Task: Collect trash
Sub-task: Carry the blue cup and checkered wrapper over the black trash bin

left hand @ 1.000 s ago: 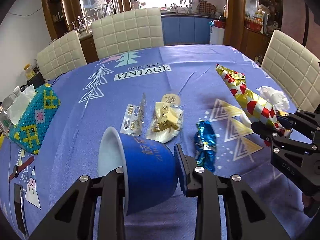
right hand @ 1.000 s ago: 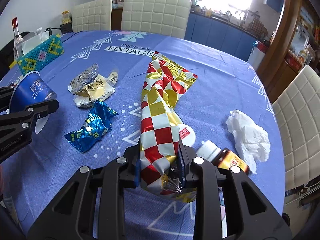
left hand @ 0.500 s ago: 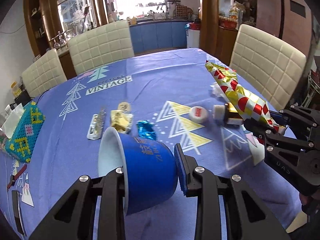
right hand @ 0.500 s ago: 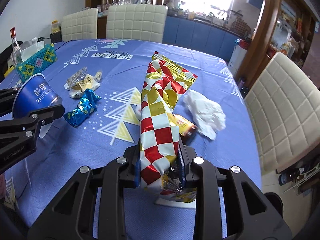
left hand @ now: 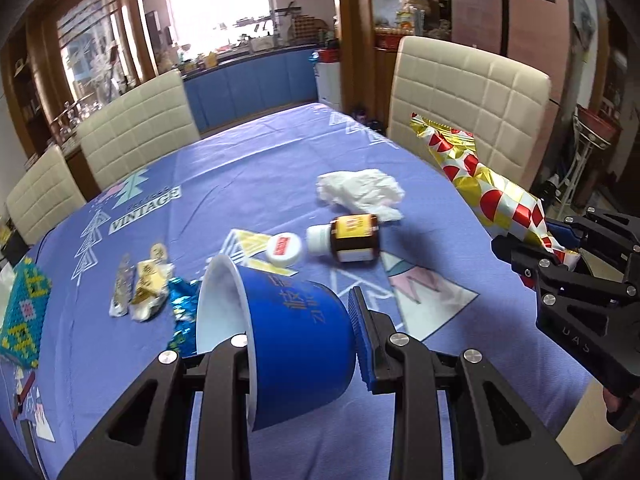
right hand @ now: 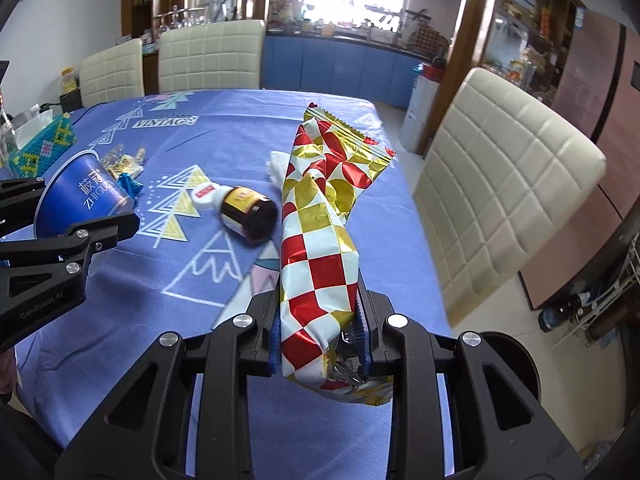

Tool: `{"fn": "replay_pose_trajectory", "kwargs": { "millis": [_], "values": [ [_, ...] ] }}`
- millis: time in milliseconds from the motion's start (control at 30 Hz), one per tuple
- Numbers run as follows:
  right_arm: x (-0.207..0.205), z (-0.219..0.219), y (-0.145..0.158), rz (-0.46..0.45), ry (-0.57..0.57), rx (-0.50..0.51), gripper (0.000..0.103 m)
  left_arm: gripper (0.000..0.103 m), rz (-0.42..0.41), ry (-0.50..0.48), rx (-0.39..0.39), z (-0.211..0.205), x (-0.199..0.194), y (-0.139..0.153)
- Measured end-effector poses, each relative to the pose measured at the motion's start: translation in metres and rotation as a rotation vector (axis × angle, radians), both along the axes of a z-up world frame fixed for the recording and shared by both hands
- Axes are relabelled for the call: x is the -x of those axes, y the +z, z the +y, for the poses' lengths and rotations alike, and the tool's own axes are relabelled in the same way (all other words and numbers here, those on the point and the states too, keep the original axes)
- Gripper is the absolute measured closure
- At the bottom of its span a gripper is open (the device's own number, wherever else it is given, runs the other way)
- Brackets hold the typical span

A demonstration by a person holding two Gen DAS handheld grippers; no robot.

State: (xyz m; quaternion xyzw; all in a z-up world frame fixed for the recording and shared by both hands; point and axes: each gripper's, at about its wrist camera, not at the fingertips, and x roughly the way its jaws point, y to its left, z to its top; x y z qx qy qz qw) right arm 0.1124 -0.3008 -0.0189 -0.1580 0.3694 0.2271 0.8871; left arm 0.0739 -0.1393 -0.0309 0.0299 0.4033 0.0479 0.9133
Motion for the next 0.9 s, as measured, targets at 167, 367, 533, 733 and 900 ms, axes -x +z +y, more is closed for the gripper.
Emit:
{"fn": "replay_pose_trajectory", "kwargs": {
  "millis": [167,367,533,733,900],
  "values": [
    [-0.003,-0.033,0.002,-0.005,-0.07,0.001,0.073,0.074,0.005,-0.077,0.002,-0.031,-0.015,-0.001],
    [-0.007,-0.075,0.0,-0.001,-0.163,0.007,0.073,0.074,0.017,-0.175,0.003,-0.07,-0.033,-0.003],
    [-0.013,-0.114,-0.003,0.007,-0.258,0.002,0.072,0.074,0.027,-0.254,0.002,-0.103,-0.049,-0.005],
    [-0.022,-0.153,-0.009,0.018,-0.351,0.009,0.071,0.074,0.03,-0.327,0.003,-0.135,-0.064,-0.008],
    [-0.028,-0.179,-0.01,0.012,-0.41,0.01,0.071,0.074,0.038,-0.373,0.003,-0.158,-0.075,-0.01]
  ]
}}
